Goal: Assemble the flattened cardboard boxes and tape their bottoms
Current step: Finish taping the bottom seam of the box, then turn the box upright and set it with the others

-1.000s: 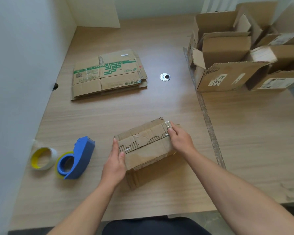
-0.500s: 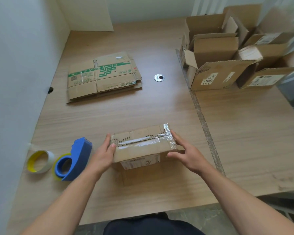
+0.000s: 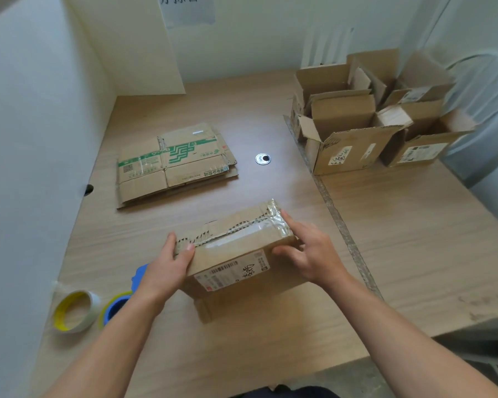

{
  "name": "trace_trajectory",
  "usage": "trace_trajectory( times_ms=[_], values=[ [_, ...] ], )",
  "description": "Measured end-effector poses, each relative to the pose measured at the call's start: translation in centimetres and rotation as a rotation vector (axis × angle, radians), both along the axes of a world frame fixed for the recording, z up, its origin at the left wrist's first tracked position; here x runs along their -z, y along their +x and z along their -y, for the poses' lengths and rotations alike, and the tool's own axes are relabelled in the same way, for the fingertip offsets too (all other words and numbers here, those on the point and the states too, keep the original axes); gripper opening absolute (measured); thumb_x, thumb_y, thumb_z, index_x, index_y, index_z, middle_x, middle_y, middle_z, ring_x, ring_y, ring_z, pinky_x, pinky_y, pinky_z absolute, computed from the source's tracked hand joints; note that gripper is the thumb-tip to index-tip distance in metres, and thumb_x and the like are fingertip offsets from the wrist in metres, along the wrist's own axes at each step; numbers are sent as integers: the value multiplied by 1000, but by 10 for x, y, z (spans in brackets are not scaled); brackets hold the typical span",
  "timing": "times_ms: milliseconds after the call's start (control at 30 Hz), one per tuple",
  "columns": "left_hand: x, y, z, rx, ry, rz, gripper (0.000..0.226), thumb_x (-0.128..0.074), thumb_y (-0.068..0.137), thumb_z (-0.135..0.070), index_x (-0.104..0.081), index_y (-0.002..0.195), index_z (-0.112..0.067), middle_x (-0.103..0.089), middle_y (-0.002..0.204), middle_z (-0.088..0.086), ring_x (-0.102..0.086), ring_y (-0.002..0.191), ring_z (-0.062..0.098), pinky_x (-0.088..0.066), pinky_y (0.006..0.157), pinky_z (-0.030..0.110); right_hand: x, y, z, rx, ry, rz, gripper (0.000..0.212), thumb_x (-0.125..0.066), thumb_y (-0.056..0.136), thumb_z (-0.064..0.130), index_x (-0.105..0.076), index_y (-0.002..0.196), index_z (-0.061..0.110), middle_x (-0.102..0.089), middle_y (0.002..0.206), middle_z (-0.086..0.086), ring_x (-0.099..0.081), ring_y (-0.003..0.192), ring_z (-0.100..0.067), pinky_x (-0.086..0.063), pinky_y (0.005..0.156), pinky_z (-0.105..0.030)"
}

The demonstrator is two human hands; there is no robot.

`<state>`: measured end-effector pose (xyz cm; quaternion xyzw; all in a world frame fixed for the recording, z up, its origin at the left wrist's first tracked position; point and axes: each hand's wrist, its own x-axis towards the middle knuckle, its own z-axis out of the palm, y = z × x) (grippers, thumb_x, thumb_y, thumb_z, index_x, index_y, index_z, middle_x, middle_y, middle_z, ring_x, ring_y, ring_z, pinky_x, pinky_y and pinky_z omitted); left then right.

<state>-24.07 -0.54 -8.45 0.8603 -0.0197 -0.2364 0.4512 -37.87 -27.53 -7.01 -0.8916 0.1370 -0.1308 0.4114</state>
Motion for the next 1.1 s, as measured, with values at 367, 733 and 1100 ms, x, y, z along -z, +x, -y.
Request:
trace_trajectory(
  times_ms=[367,733,1100],
  values=[
    [-29,-19,4,-33,-103,289,62,-56,99,-36,-30,154,-27,-56,139,-6,-53,126,19,-41,103,33,-31,20,-39,337,328,-122,76,-64,92,47,-31,156,24,-42,136,1,-43,131,-17,-35,112,-32],
    [-57,-12,8,-142,-143,413,60,-75,83,-46,-48,131,-20,-63,113,-1,-59,102,23,-50,88,38,-47,38,-84,515,49,-7,79,-71,84,56,-41,146,17,-44,126,-2,-47,119,-22,-45,101,-38],
    [-68,3,-27,-43,-454,590,45,-54,101,-18,-49,140,-40,-59,132,-19,-53,121,-7,-42,104,15,-65,36,-75,542,852,115,52,-54,80,70,-61,116,33,-63,114,11,-56,106,-9,-51,82,-39]
  ],
)
